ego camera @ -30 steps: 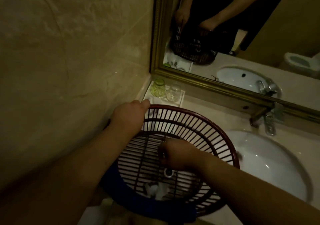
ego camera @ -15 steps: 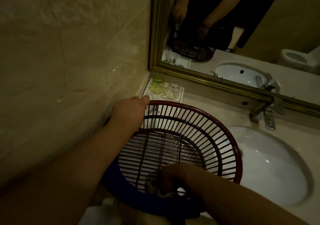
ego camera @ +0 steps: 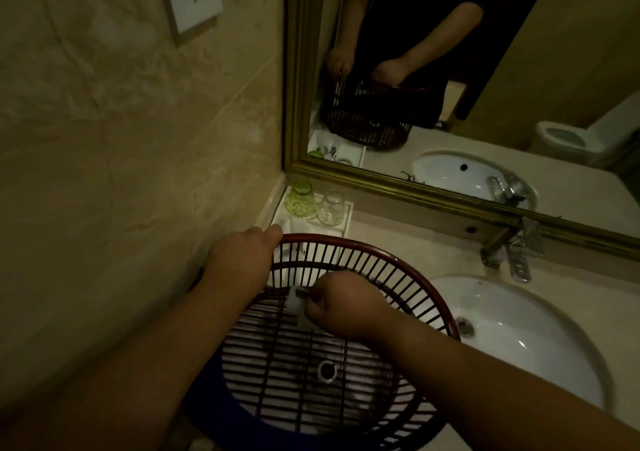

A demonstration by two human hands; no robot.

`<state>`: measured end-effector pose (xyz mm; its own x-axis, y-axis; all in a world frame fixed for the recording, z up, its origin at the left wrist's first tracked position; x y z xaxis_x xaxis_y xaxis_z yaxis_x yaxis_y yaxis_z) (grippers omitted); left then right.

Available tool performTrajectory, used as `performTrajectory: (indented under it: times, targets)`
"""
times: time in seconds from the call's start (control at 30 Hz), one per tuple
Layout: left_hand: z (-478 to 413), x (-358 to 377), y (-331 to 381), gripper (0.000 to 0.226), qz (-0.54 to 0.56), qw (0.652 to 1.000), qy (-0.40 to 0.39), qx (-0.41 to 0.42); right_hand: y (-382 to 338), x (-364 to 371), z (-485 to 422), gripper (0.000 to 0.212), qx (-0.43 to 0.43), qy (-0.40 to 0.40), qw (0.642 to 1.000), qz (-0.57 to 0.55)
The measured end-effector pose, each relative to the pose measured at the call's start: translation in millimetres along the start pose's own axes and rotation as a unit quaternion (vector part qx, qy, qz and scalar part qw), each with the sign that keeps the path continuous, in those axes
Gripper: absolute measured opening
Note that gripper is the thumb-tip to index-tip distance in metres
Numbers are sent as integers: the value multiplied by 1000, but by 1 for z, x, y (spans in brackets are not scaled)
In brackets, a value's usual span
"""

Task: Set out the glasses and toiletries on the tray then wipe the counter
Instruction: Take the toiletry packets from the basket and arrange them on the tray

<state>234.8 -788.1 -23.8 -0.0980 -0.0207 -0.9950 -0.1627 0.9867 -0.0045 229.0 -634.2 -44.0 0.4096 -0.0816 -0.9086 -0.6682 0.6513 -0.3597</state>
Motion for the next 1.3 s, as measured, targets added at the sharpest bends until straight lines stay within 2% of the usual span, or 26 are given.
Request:
performTrajectory:
  times: [0.07,0.2,0.33,0.4,0.5,0.67,0.83,1.07,1.3]
  targets:
    - [0,1,0,46,2,1000,-2,-1,-6,-36,-2,57,-12,71,997,-21]
    - [1,-1,0,45,1,1000,-3,-2,-13,-90,-11,39,-30,168,984,-56]
    - [1,-1,-2,44,9,1000,-11,-10,-1,-126,-26,34,-1,227,966,-123]
    - [1,-1,-1,40,-1,1000,-18,-11,8,-134,-39,35,22,229,964,-137]
    - [0,1,-2,43,-13,999,-36,-24,28,-135,-68,35,67,184,974,-112]
    - [1,3,-2,42,-11,999,-37,-24,67,-98,-120,31,114,18,993,7]
    - [1,7,-4,33,12,999,-34,-32,96,-42,-152,36,133,-133,979,75]
    - [-1,12,-9,34,17,998,-34,-41,127,11,-181,44,119,-239,952,150]
    - [4,-3,-2,22,49,998,25,-13,147,49,-189,47,129,-319,929,136]
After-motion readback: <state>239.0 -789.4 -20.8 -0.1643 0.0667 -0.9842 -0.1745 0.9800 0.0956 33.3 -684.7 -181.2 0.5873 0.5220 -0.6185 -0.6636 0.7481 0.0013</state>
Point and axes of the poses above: each hand's wrist, its own z-axis away from the middle knuckle, its own x-axis out of the palm, y = z × x, the point moved 9 cm from there along -z, towards the middle knuckle, and after that the axes turned 3 degrees about z, right-handed, at the moved point
